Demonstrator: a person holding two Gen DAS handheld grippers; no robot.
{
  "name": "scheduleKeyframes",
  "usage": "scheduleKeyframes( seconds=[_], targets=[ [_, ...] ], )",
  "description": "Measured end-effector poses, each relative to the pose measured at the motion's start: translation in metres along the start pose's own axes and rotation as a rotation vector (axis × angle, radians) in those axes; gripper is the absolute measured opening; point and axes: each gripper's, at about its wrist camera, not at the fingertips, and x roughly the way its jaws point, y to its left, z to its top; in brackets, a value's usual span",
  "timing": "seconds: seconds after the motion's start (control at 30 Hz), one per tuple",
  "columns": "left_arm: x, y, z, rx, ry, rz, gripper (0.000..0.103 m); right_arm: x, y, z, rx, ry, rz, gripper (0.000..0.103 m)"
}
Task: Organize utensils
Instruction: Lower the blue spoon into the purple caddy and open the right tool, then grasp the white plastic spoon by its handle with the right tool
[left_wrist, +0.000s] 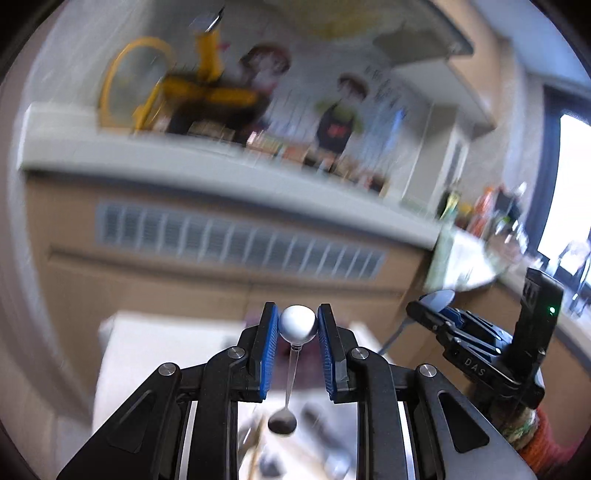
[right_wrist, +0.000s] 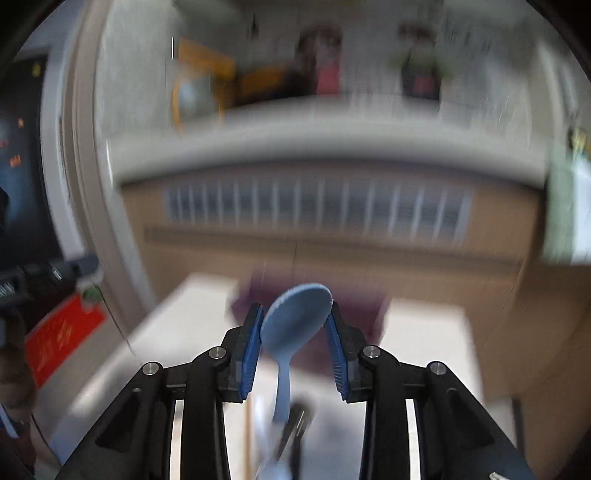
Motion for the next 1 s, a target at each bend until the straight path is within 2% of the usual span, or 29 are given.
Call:
scheduleKeyframes(
  seconds=[0.1, 0.2, 0.4, 0.53, 0.6, 0.7, 0.93, 1.0],
  targets=[
    [0.021, -0.015, 0.032, 0.035, -0.068, -0.022, 0.022, 0.002, -0.009, 0.043, -0.029, -0.101, -0.047, 0.025],
    [0.052, -0.018, 0.042, 0.049, -0.072, -0.040, 0.022, 0.029, -0.020, 0.053, -0.033, -0.088, -0.062, 0.019],
    [0.122, 0.005, 0.026, -0.006, 0.041, -0.028, 0.022, 0.088, -0.050, 0.011, 0.055, 0.066, -0.047, 0.012],
    [0.152, 0.025, 0.003, -0.052, 0.114, -0.007, 0.022, 0.096, -0.065, -0.016, 0.084, 0.111, -0.047, 0.012],
    [0.158, 0.033, -0.006, -0.086, 0.135, -0.008, 0.022, 0.094, -0.070, -0.020, 0.085, 0.117, -0.046, 0.012],
    [0.155, 0.038, -0.014, -0.108, 0.124, -0.022, 0.022, 0.085, -0.080, -0.024, 0.068, 0.122, -0.052, 0.012],
    [0.127, 0.030, -0.011, -0.076, 0.081, -0.042, 0.022, 0.060, -0.126, -0.039, 0.063, 0.210, -0.074, 0.013],
    [0.120, 0.025, -0.010, -0.065, 0.066, -0.050, 0.022, 0.053, -0.138, -0.047, 0.071, 0.229, -0.086, 0.017]
  ],
)
